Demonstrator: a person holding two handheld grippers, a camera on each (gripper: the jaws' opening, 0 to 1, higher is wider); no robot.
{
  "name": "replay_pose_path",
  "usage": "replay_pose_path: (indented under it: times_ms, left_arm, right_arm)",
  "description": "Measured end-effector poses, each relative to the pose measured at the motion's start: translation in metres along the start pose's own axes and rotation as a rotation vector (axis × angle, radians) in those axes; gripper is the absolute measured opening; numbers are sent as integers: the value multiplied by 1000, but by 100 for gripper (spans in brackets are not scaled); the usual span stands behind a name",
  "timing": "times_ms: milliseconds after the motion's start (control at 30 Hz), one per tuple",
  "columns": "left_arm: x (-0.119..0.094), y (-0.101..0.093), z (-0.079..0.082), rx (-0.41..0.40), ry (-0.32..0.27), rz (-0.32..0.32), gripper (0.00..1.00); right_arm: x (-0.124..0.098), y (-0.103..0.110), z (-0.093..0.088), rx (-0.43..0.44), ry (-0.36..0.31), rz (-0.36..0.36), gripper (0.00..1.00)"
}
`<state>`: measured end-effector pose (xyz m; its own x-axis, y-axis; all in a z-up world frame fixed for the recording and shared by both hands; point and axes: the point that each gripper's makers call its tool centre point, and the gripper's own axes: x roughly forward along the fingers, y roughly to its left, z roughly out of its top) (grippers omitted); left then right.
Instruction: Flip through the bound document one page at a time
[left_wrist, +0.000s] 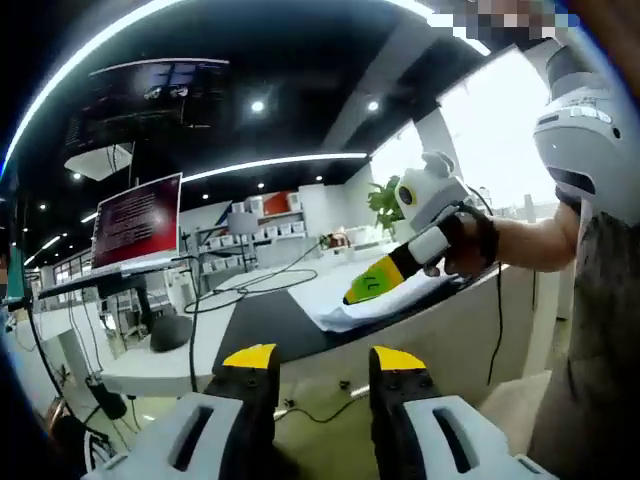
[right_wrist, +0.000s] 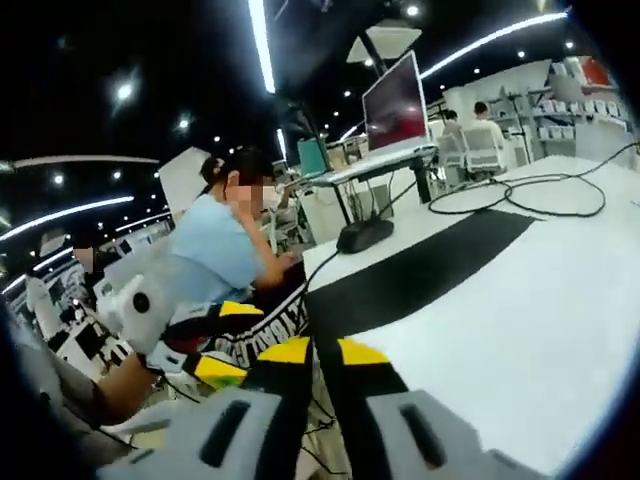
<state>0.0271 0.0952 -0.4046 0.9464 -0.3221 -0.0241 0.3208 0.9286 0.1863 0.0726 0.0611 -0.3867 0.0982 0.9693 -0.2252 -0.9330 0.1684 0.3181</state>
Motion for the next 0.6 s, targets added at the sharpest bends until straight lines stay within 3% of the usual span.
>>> replay_pose_path:
  times_ms: [133,267,467,533,600]
  left_arm:
    - [32,-11,28,2,-82,-51,34]
    - [65,-23,50,-61,-137,-113,30]
    - [114,-42,41,-63,-81,-180,29]
    - [122,-46,38,-59,-73,-190,28]
    - [130,-48,32,-48,-56,-192,28]
  right_arm:
    - [-34,-5,30,26,-118,-14,9]
    - [-72,-26,48,58,-200,-72,8]
    - [-121,-57,44,106,-249,-155,1]
    - [-134,-70,40,72,-254,-215,1]
    - [-143,-82,29,34,-214,-271,1]
